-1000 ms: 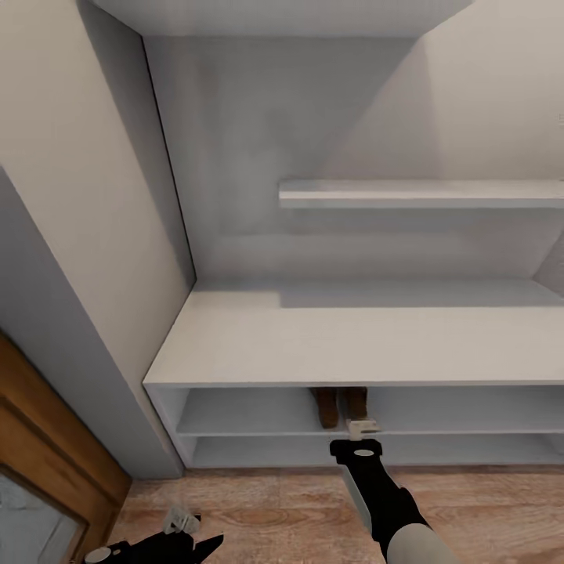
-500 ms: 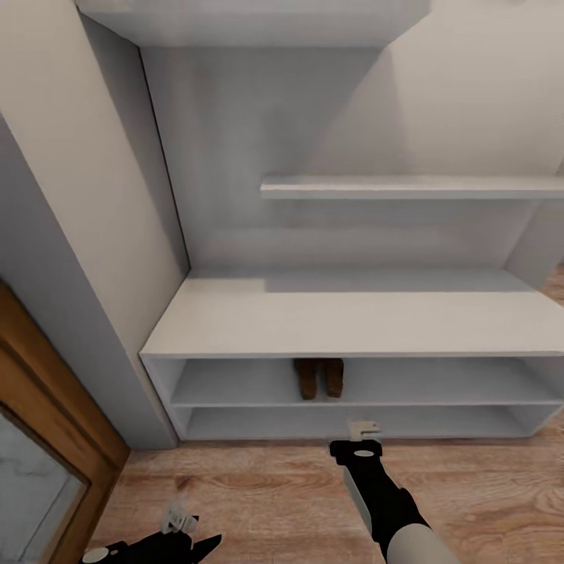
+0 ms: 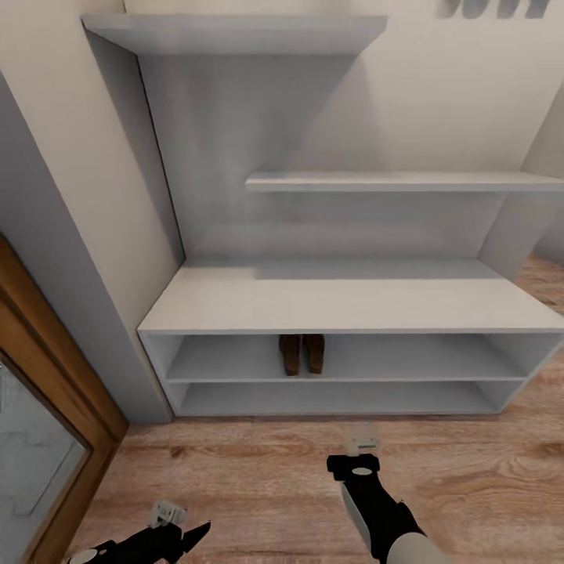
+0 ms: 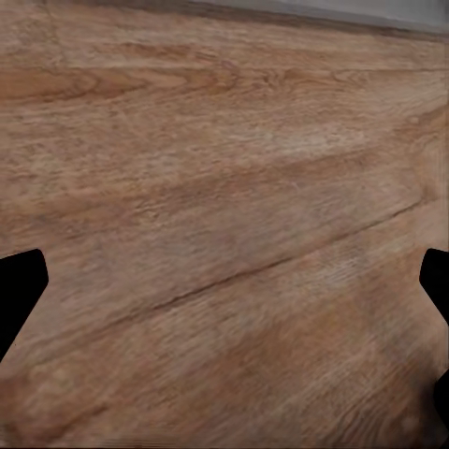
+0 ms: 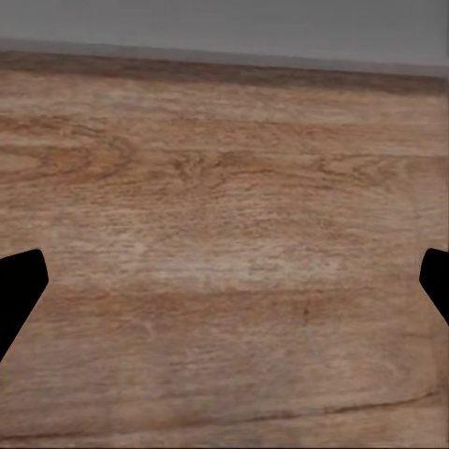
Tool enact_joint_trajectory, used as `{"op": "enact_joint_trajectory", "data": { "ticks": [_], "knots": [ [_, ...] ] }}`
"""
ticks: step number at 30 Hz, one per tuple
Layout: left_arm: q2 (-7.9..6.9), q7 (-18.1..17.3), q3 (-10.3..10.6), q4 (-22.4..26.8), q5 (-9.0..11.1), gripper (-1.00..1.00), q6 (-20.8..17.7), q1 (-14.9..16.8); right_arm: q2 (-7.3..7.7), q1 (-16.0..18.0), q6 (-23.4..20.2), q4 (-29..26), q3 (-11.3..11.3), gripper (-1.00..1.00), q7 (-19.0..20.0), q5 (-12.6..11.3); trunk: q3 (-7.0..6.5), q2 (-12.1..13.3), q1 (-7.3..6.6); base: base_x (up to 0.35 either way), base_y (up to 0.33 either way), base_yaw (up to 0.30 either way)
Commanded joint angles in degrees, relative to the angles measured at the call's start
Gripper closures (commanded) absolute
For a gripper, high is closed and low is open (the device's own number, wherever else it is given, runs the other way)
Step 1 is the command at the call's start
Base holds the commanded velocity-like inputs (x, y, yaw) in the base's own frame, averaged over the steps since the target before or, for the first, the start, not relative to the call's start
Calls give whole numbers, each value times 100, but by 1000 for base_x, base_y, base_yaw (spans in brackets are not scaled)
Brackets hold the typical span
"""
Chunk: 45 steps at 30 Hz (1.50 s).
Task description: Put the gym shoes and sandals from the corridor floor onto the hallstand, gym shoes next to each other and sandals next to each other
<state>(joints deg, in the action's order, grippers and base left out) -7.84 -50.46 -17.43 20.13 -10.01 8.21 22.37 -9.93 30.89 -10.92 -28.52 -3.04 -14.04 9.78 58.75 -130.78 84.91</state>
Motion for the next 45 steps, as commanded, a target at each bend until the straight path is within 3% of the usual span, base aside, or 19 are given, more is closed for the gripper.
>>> {"op": "enact_joint_trajectory", "data": {
  "ticks": [1,4,8,10,11,16,18,20,26,28,30,36,45],
  "knots": [
    [3,18,-86,-1,-60,-100,44,4,-7,1,66,94,-30,-100,6,63,4,-2,-4,-280,-158,0],
    [2,197,-198,-1,-56,-100,57,4,-5,1,479,506,-30,-100,7,70,4,-2,-4,-278,-143,0],
    [2,397,-245,-6,-57,-100,88,1,191,2,871,907,-30,-100,11,70,4,-2,-4,-245,-80,0],
    [2,564,-261,-8,-55,-100,147,-15,384,-1,1138,1202,-26,-100,13,69,4,-2,-4,-130,-32,0],
    [12,883,-274,-3,-49,-100,333,-90,695,-5,1613,1704,-23,-100,21,63,4,-2,-4,-38,-9,0],
    [35,1416,-283,-24,-51,-100,662,-161,1050,-15,2502,2310,-15,-100,29,78,4,-2,-4,-18,-4,0],
    [42,1847,-285,-81,-39,-100,854,-249,1217,-19,3048,2530,-13,-100,32,101,4,-2,-4,-4,-1,0],
    [44,2080,-288,-102,-36,-100,981,-300,1295,-22,3215,2584,-10,-100,32,106,4,-2,-4,-2,0,0],
    [48,2445,-297,-118,-23,-100,1308,-438,1389,-28,3345,2626,-5,-100,31,109,4,-2,-4,0,0,0],
    [74,2825,-431,-138,-12,-100,1574,-563,1401,-42,3378,2646,-11,-100,19,98,4,-2,-4,0,0,0],
    [84,2907,-517,-190,-7,-100,1617,-582,1389,-54,3385,2653,-10,-100,17,96,4,-2,-4,0,0,0],
    [89,3021,-733,-375,-17,-100,1672,-601,1350,-146,3397,2635,-11,-100,5,87,4,-2,-4,0,0,0],
    [90,3032,-751,-392,-26,-100,1675,-602,1360,-152,3401,2594,-5,-100,-7,98,4,-2,-4,0,0,-77]
  ]
}}
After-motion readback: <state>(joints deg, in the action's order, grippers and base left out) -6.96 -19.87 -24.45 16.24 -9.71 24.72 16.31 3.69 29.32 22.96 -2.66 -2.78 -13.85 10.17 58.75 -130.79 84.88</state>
